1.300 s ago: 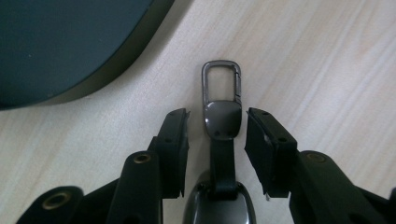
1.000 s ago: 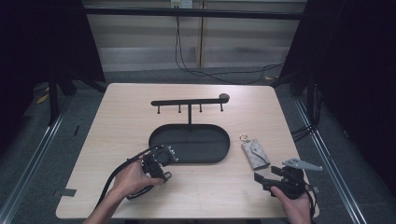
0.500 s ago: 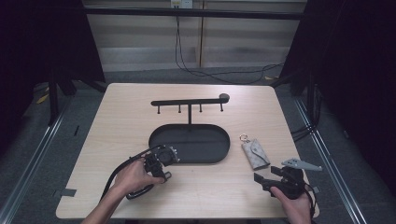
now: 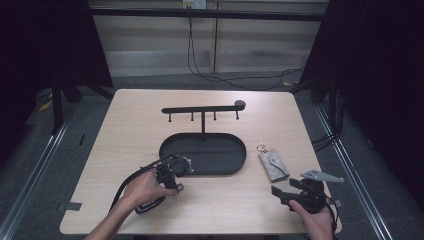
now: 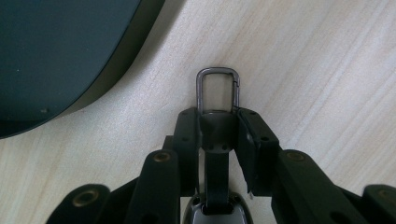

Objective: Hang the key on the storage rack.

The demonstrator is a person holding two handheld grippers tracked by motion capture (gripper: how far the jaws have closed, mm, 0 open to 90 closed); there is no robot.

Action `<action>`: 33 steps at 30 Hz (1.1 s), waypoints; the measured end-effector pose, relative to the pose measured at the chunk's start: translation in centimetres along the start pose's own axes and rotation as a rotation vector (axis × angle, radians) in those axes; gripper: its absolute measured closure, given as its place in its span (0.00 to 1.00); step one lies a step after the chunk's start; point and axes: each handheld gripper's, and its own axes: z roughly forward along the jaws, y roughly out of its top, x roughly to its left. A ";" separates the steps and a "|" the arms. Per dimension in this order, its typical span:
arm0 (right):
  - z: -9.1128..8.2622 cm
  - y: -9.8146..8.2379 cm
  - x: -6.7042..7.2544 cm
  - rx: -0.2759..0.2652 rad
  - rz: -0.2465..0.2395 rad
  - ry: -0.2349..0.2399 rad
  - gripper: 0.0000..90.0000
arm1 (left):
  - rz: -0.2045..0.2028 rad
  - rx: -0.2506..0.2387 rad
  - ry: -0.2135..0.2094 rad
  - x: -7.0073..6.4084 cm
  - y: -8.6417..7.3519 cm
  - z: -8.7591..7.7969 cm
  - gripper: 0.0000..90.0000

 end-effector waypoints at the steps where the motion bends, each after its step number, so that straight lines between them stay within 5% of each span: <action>1: 0.0 0.0 0.0 0.000 0.000 0.000 0.20 | -0.007 0.004 0.000 -0.1 0.0 0.0 0.78; 15: 0.0 0.0 0.0 0.006 0.005 0.001 0.20 | -0.020 -0.006 -0.038 0.4 -0.4 -0.8 0.78; 33: 0.1 0.0 -0.1 0.008 0.012 -0.003 0.20 | -0.087 -0.134 -0.091 1.8 -2.3 -5.5 0.78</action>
